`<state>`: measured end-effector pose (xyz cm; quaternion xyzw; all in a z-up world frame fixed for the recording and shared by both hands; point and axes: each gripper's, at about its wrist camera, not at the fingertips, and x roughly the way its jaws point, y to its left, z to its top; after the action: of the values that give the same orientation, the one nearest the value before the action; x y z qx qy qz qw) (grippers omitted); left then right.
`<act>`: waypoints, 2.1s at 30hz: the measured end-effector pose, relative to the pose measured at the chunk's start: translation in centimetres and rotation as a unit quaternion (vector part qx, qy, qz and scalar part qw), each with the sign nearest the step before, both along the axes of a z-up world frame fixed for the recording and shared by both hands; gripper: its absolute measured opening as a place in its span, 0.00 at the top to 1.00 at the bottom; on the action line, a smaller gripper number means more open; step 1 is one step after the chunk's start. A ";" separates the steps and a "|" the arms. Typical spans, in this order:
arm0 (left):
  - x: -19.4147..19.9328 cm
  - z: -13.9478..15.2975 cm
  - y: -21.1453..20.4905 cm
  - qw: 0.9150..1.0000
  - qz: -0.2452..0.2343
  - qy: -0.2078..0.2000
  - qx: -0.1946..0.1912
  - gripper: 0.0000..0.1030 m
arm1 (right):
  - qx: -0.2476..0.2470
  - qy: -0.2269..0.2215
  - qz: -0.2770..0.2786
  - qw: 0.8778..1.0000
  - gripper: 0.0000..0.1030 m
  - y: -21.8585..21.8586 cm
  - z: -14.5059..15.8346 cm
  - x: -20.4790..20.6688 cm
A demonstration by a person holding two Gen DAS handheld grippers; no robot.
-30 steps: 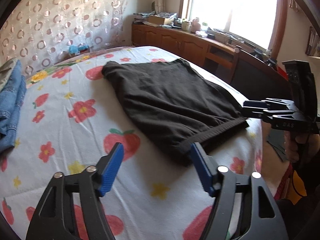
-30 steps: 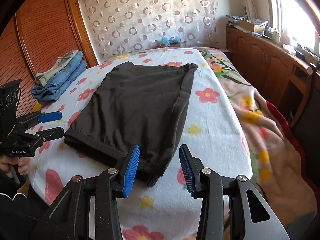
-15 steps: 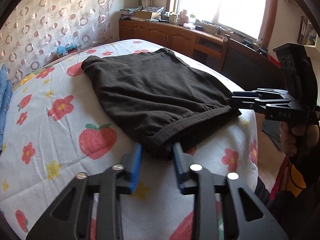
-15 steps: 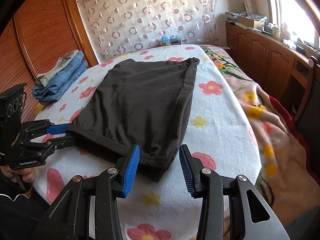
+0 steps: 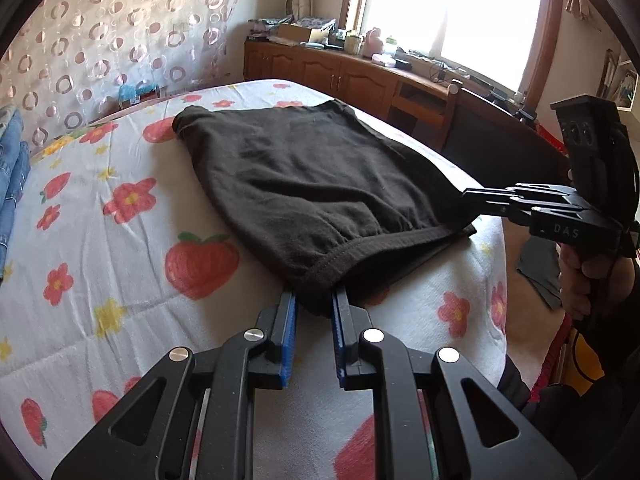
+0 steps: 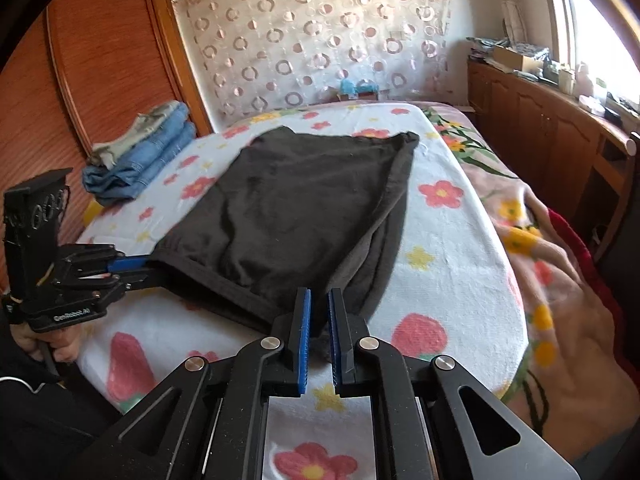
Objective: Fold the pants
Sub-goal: 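Close the right gripper on the waistband beside the left gripper, then lift the waistband with both grippers and fold it over the shorts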
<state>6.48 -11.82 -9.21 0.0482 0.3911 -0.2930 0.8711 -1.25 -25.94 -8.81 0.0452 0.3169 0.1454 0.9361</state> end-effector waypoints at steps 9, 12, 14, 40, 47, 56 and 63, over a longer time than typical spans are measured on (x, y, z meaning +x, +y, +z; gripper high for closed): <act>0.3 -0.5 0.1 1.000 0.004 0.008 -0.005 0.83 | -0.006 0.002 -0.025 1.000 0.70 -0.3 0.4 0.1; 0.3 -0.5 0.2 1.000 0.004 0.008 -0.005 0.83 | -0.016 0.003 -0.036 0.999 0.65 0.3 0.3 0.4; 0.3 -0.5 0.2 1.000 0.004 0.008 -0.006 0.83 | -0.013 0.009 -0.040 0.999 0.65 0.6 0.0 0.8; 0.3 0.2 0.3 1.000 0.001 0.002 -0.009 0.86 | -0.008 0.020 -0.026 0.999 0.91 0.8 -0.8 1.1; 0.7 4.1 0.5 0.998 -0.007 -0.043 -0.034 0.89 | 0.006 -0.012 -0.020 1.000 0.93 0.3 1.2 1.1; 1.2 10.8 2.0 0.992 0.009 -0.112 -0.053 0.90 | 0.012 -0.082 -0.005 0.997 0.93 0.2 7.3 0.6; 1.5 16.7 4.0 0.983 0.018 -0.176 -0.047 0.91 | 0.009 -0.154 0.025 0.988 0.94 1.1 13.9 -0.8</act>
<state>8.03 -7.87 7.48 0.0512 0.2186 -0.2822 0.9327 -2.01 -24.84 5.13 0.0224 0.1690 0.1769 0.9693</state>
